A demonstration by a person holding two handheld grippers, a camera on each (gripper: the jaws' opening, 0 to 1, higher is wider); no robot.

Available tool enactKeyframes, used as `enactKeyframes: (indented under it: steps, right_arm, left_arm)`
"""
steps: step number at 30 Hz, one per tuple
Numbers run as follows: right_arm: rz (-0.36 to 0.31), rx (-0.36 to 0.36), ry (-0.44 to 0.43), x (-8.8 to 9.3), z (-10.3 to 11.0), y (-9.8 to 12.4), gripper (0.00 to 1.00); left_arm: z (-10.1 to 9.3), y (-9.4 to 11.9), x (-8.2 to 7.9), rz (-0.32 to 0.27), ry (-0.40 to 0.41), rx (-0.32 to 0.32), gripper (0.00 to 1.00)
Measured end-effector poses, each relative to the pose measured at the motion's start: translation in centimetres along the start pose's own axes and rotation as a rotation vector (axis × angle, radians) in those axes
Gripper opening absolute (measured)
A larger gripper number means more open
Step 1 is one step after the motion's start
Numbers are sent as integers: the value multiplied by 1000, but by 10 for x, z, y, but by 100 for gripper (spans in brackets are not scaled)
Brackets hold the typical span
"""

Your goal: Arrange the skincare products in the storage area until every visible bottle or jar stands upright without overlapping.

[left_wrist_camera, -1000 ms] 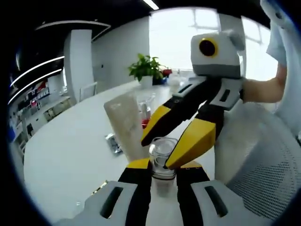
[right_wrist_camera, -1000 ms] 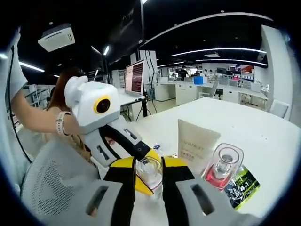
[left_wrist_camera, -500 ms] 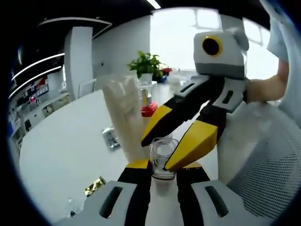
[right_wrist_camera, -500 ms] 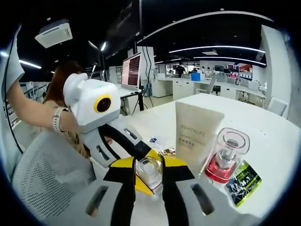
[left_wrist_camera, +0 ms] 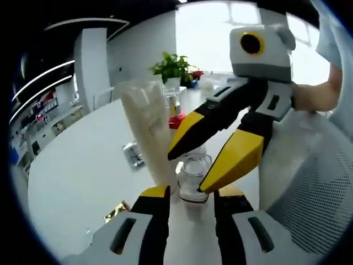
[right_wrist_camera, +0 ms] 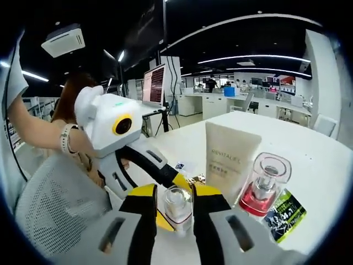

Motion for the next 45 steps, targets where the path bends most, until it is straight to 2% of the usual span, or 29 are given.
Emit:
enactKeyframes:
  steps: [6,8,9,10,12,14,17,18,20,22,28,30,33,36,40,42,45]
  right_arm:
    - [-19,-11,27,-10,3,20,21]
    - [-21,-9,37,-10,3,32,20]
    - [-22,-6,36,-9,2,39,20]
    - [-25,-5,24,-8,1,43,20]
    - [-9,-5,17,-4,-1,51,19]
    - [21,32,31,5,-8,58,19]
    - [64,38,25,17,-13,62,18]
    - [94,30,14,25,-14,63,18]
    - [164,-39,-13,39,-9,62,17]
    - [224,-47,14,50,-11,62,15]
    - [306,-69,8,67,-15,57,18]
    - [326,-75,13,70,-18,55,20]
    - [303,-87,-18,65,-21,52,20]
    - [368,-72,18,74,-28,50,19]
    - [369,-80,-2,77,-30,47,18]
    - [428,-59,55,84,-35,47,18]
    - [421,-59,41,84,-35,43,15]
  left_arm:
    - [-1,3,4,48,11,-28,30]
    - [3,5,8,83,22,-77,31]
    - [1,5,13,114,15,-75,31]
    - [1,5,14,122,11,-82,31]
    - [0,4,20,161,17,-97,30]
    - [1,4,24,188,49,-117,26]
    - [0,3,33,238,90,-112,18]
    - [0,2,34,237,95,-116,18]
    - [1,2,36,249,108,-117,16]
    - [1,1,37,253,139,-123,16]
    - [2,-1,39,267,200,-141,14]
    - [2,-2,38,261,212,-149,14]
    - [-1,-7,39,262,233,-137,13]
    - [2,-10,40,274,235,-147,13]
    - [2,-14,38,275,240,-142,12]
    - [3,-16,38,274,239,-143,12]
    - [4,-19,38,279,240,-146,12]
Point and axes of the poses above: the point that each gripper's makers call its tool centre point, and the gripper's own axes: y roughly backward along the fingers, z roughly to its left, x roughly out of its underside, the point moved 2 cm from there along y, roughly backward along the fingers, and after that the axes turned 10 degrees about y, right-handed, at the moved point
